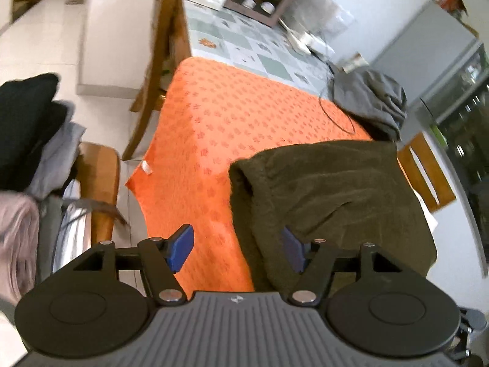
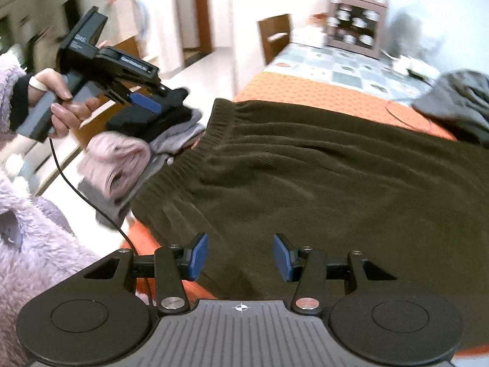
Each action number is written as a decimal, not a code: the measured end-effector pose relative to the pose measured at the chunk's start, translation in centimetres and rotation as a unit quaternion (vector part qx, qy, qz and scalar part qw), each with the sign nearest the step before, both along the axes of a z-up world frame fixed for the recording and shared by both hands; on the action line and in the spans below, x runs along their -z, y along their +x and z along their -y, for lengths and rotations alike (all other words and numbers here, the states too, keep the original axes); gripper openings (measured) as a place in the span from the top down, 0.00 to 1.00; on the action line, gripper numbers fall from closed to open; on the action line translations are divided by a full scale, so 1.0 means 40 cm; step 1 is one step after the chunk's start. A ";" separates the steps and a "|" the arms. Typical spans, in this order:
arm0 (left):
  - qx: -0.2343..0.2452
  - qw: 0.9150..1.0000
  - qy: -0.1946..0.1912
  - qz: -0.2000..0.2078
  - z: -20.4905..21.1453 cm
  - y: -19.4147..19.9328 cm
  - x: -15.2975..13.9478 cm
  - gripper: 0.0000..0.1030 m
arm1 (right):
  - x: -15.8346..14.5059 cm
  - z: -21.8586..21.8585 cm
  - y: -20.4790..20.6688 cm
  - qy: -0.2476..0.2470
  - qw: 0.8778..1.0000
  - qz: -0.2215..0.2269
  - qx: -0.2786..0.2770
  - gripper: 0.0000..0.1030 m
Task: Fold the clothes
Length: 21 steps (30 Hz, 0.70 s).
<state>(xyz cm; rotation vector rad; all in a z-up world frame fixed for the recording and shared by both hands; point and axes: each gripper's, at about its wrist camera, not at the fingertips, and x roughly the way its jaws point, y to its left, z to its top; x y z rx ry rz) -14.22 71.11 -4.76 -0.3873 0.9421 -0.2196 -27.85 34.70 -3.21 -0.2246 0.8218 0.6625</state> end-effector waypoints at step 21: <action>0.248 0.956 0.142 0.068 -0.004 0.204 0.029 0.34 | 0.005 -0.261 -0.130 -0.004 0.978 0.009 0.210 0.52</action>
